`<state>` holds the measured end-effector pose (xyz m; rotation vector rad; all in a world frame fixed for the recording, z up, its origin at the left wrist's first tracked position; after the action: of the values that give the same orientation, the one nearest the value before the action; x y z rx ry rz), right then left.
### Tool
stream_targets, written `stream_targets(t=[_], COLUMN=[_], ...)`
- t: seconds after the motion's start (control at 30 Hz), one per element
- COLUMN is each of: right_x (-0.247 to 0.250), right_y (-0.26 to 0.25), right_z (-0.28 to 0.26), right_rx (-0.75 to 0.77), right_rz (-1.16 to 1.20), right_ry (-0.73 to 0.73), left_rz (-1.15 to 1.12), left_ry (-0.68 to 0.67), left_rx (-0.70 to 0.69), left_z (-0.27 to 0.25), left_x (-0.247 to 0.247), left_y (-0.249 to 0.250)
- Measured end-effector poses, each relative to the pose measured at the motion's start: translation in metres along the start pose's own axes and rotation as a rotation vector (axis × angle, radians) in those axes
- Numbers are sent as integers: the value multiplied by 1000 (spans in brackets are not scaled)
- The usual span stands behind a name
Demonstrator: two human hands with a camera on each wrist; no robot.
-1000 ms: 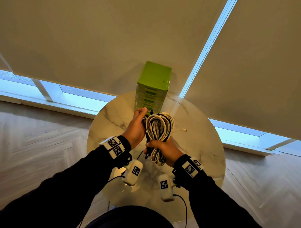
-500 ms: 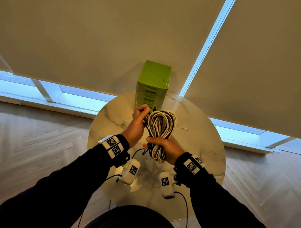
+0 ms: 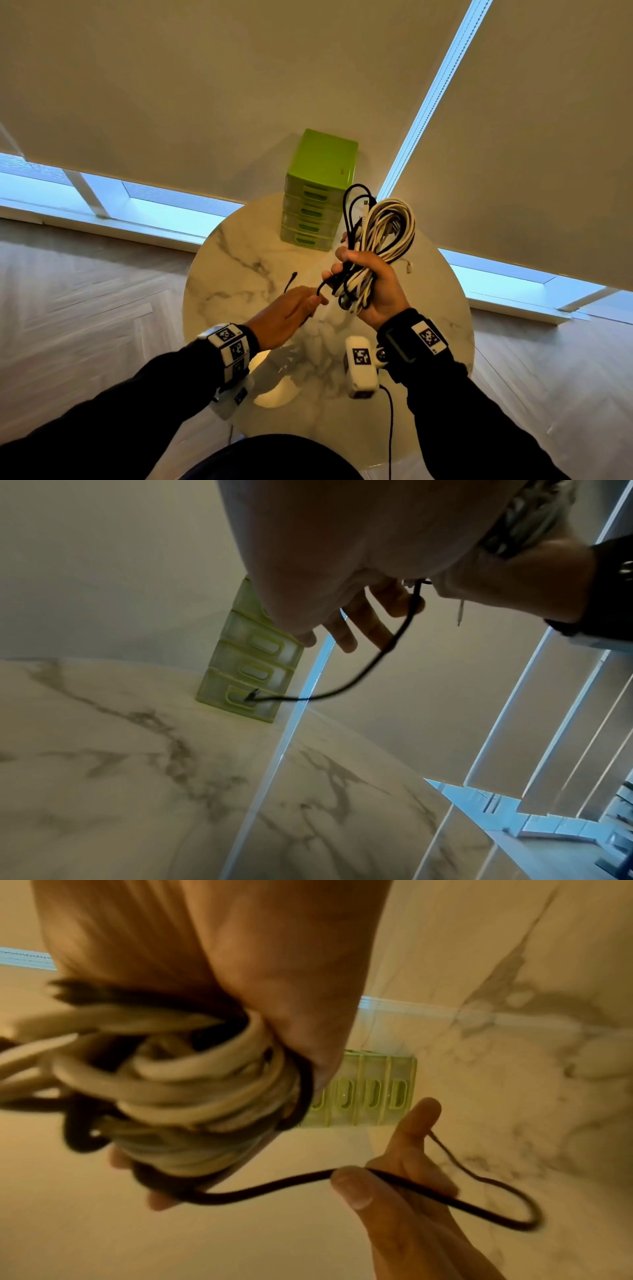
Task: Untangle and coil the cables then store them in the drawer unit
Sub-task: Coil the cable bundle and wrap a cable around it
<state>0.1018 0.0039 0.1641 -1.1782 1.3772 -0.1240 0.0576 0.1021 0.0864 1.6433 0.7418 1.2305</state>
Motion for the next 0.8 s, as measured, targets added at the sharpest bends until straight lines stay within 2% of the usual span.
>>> stream_targets(t=[0.1,0.2,0.33,0.4,0.53,0.63,0.7,0.73,0.8], right_x=[-6,-7,20,32,42,46,47,48,49], right_y=[2,5,6,8,15,19,20,21,24], right_z=[-2,-6,-10,-12,-11,-8,-6,-5,1], right_rx=[-17,-85,-145,-155,-162,-151,-134,-128,-120], right_rz=[87,-38,-400,-536,-676,-774,-795,-801,-812], right_ry=[-113,-155,-18,56,118,151,182,198,220], left_rz=[17,221,493,564,722,411,191,42,-421], left_ry=[4,11,123,169,301,456,485,470,445], left_rx=[28,-12,-66,-13,183,232,286,320,362], left_z=[5,7,8,7,6,6,12,15,23], left_x=[12,26,54,69,86,94,89,81,58], left_y=[-5,-9,-21,-30,-37,-38,-44,-44,-40])
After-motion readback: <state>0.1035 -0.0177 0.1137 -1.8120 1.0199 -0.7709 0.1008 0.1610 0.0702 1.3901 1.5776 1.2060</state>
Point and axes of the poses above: each hand's wrist, its own z-axis towards the middle knuckle, its own x-axis out of the back of the hand, y = z × x, the point moved 9 cm from there along z, towards the middle knuckle, and after that the axes turned 3 degrees about -y, right-handed, at the moved point
